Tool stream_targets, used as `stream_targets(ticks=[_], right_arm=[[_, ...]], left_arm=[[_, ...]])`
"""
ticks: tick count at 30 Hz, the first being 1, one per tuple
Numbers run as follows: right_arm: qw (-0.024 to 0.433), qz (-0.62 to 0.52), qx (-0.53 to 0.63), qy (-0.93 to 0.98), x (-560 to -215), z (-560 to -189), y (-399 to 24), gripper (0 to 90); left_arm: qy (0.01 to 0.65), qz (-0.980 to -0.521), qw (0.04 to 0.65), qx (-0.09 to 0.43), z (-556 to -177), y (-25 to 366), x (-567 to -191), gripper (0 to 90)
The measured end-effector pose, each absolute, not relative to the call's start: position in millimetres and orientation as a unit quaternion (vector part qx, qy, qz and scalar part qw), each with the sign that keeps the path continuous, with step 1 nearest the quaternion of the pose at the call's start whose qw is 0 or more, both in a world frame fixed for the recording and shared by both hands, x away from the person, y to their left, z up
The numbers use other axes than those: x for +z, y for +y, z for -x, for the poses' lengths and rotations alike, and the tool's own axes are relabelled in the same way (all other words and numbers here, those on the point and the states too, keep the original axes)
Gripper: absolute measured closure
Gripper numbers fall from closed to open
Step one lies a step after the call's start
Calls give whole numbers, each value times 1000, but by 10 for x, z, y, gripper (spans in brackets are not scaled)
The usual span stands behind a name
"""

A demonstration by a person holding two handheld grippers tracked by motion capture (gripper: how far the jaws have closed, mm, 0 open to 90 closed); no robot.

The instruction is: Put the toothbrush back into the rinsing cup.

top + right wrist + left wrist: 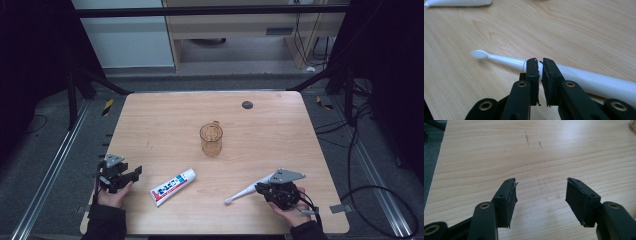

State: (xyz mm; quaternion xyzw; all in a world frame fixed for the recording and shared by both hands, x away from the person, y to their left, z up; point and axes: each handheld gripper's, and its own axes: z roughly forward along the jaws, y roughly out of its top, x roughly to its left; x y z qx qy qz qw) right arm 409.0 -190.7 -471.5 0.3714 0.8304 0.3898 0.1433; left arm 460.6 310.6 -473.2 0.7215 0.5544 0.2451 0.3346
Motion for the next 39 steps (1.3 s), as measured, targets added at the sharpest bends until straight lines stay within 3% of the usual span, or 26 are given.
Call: stream_targets(ticks=[6,39], right_arm=[[130,-364,382,839,-4763,-4090,-1848,896],[118,-359,355,855,-4909,-4196,-1698,895]], left_arm=[[553,-723,335,243,-4608,3103,-4736,392],[552,-727,327,246,-4623,3086,-4742,370]])
